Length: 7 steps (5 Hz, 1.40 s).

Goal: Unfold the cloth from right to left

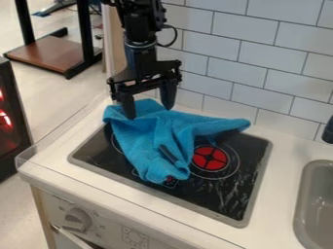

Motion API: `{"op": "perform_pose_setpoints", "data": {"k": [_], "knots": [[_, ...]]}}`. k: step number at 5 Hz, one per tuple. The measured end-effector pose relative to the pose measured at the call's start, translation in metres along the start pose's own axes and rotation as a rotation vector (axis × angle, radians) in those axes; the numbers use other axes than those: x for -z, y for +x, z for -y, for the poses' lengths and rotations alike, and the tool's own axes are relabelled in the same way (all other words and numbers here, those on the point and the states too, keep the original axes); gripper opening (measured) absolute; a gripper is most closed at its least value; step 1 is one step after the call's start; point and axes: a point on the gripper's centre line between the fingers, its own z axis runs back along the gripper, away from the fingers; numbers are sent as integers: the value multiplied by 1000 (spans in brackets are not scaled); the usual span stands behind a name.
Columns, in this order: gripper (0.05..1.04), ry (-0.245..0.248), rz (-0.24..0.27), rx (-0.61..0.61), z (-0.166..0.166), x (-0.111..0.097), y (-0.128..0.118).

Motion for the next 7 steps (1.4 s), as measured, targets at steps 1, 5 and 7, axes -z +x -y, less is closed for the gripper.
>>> {"op": "perform_pose_setpoints", "data": {"k": [1, 5, 7], "knots": [[999, 21, -25, -6, -4, 9, -5], [999, 74, -106, 24, -2, 39, -37], [999, 107, -128, 66, 13, 56, -50]]}}
